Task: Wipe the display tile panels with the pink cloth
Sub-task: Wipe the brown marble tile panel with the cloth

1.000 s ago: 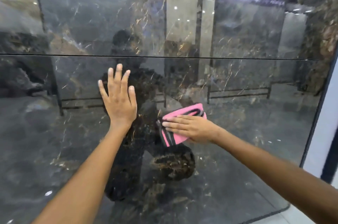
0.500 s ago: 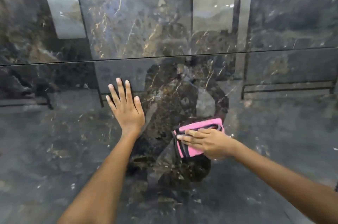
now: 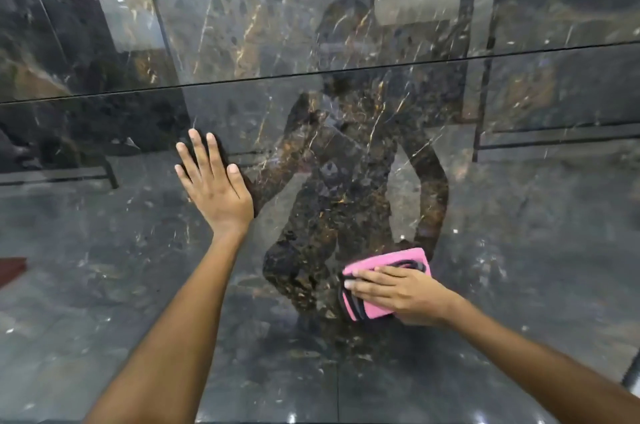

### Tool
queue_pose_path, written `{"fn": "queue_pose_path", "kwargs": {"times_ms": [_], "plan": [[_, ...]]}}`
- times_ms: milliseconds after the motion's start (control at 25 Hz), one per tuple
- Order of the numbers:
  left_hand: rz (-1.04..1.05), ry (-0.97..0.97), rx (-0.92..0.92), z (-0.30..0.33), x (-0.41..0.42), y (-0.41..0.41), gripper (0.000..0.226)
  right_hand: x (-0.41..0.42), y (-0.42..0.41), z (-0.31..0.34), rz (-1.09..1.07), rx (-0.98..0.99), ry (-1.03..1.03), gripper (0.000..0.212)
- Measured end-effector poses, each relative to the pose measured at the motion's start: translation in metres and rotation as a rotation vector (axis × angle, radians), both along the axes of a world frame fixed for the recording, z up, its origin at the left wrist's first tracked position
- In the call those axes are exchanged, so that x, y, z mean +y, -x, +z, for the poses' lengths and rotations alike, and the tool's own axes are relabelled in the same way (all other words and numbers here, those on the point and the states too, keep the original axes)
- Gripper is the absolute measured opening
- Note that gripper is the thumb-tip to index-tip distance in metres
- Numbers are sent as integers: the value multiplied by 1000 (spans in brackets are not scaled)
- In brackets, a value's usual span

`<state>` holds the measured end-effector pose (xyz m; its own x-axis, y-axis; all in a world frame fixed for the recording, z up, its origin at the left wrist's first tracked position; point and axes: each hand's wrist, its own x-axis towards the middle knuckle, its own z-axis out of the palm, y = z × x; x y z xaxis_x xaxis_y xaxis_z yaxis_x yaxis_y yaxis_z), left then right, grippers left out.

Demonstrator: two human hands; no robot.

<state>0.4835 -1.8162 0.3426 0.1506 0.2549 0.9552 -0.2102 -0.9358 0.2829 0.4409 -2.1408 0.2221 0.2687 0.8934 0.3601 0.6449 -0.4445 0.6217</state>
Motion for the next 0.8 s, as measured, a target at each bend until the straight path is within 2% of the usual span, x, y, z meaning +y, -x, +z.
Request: {"fn": "queue_pose_path", "kwargs": {"times_ms": [40, 80, 200, 240, 280, 360, 440, 520, 560, 600, 680, 760, 800], "plan": [[-6, -2, -1, 0, 0, -1, 53, 0, -2, 6, 55, 65, 42, 70], [-6, -4, -1, 0, 1, -3, 53, 6, -5, 30, 110, 37, -66, 65], [3, 8, 5, -4, 0, -2, 53, 39, -11, 139, 83, -157, -724, 55], [-3, 4, 13, -8, 1, -2, 53, 55, -13, 158, 53, -164, -857, 55], [-8, -7, 21, -8, 1, -2, 53, 71, -18, 156, 64, -192, -881, 56], [-30, -33, 22, 0, 5, 1, 55, 102, -24, 98, 113, -161, -638, 62], [-76, -49, 46, -4, 7, 3, 57, 113, -18, 11, 134, 24, -161, 74], [-123, -81, 129, -46, 1, 17, 57, 97, -8, -36, 155, 183, 224, 79], [-144, -98, 184, -80, -1, 26, 58, 84, -6, -31, 180, 222, 263, 77], [-142, -124, 243, -117, 0, 34, 58, 70, -6, -14, 193, 184, 194, 73], [-124, -188, 315, -172, 9, 41, 57, 40, -9, 34, 146, 16, -146, 66], [-104, -177, 328, -192, 11, 33, 57, 3, -11, 64, 71, -74, -568, 54], [-88, -167, 316, -193, 8, 31, 57, -10, -11, 55, 8, -73, -736, 51]]}}
